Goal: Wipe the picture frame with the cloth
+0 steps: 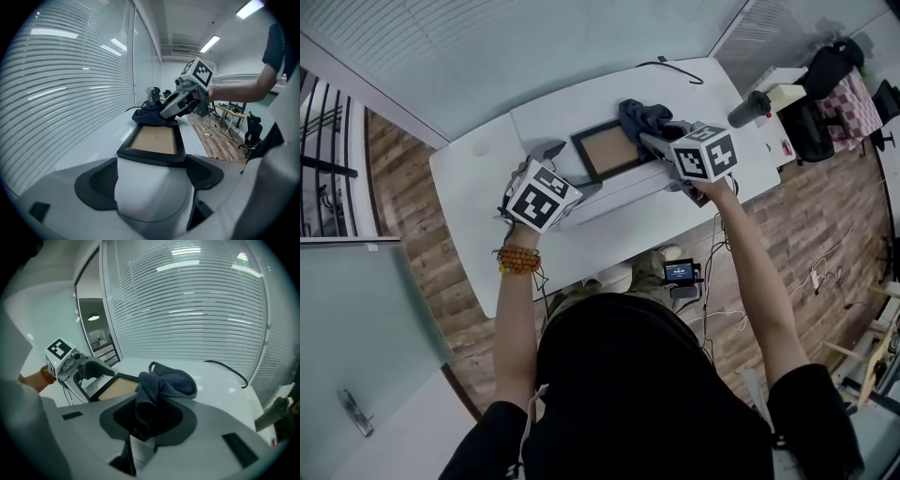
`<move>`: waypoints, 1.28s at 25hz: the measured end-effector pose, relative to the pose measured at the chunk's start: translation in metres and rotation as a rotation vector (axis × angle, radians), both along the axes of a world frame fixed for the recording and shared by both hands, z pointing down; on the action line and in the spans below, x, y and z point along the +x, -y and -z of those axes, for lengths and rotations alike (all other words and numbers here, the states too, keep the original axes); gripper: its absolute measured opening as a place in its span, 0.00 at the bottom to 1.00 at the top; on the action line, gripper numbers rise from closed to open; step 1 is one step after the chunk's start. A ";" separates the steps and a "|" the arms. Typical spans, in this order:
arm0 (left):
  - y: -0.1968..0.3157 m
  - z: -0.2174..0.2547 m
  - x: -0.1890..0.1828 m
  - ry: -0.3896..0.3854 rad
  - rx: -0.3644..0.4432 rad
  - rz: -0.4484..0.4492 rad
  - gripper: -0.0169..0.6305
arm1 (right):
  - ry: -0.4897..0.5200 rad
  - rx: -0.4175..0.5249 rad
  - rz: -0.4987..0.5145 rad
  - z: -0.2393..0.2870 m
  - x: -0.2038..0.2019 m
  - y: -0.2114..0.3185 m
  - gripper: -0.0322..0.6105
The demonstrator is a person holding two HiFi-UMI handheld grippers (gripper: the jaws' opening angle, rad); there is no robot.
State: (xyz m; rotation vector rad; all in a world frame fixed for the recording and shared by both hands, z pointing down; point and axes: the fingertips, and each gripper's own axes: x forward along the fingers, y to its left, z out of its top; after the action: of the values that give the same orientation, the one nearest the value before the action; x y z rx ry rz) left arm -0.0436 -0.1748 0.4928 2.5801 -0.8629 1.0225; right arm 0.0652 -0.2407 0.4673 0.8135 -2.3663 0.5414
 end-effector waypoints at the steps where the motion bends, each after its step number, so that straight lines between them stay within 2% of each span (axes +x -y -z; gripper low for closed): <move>1: 0.000 0.000 0.001 0.000 -0.001 0.001 0.74 | -0.004 -0.001 0.008 0.000 -0.001 -0.007 0.16; 3: 0.000 0.000 0.002 0.001 0.002 0.003 0.74 | -0.007 -0.011 0.030 -0.002 -0.007 -0.025 0.16; 6: 0.001 0.000 0.003 0.002 0.003 0.003 0.74 | -0.107 0.054 0.054 -0.007 -0.017 -0.042 0.16; 7: 0.002 0.000 0.003 0.002 0.003 0.001 0.74 | -0.114 0.047 0.066 -0.008 -0.021 -0.047 0.16; 11: 0.000 0.001 0.003 -0.004 0.010 0.003 0.74 | 0.083 -0.103 0.169 0.006 -0.040 -0.071 0.16; 13: -0.001 0.001 0.003 -0.004 0.015 0.001 0.74 | 0.210 -0.092 0.170 0.028 -0.037 -0.069 0.16; 15: 0.000 0.001 0.003 -0.005 0.020 0.000 0.74 | 0.283 -0.035 0.089 0.048 -0.023 -0.046 0.16; 16: 0.000 0.001 0.003 -0.007 0.023 0.000 0.74 | 0.270 0.007 0.039 0.052 -0.013 -0.032 0.16; 18: 0.000 0.001 0.002 -0.010 0.027 -0.001 0.74 | 0.155 0.083 -0.028 0.045 0.007 -0.006 0.16; 20: -0.001 0.001 0.001 -0.010 0.035 -0.004 0.74 | 0.001 0.098 -0.019 0.022 0.013 0.004 0.16; 22: -0.001 0.003 0.001 -0.007 0.053 -0.014 0.74 | -0.089 0.075 0.008 0.001 0.006 0.004 0.16; 25: -0.002 0.005 0.003 -0.011 0.064 -0.019 0.73 | -0.113 0.033 0.009 -0.006 -0.007 0.002 0.16; 29: -0.001 0.003 0.002 0.001 0.058 -0.033 0.72 | -0.212 0.006 0.093 -0.008 -0.028 0.000 0.16; 32: 0.000 0.002 0.003 0.005 0.047 -0.044 0.71 | -0.224 -0.028 0.137 -0.008 -0.046 0.001 0.16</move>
State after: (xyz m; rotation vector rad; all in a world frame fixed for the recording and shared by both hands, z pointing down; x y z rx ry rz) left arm -0.0406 -0.1745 0.4906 2.6481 -0.8443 1.0331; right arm 0.0192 -0.2418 0.4751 0.6569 -2.1839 0.4037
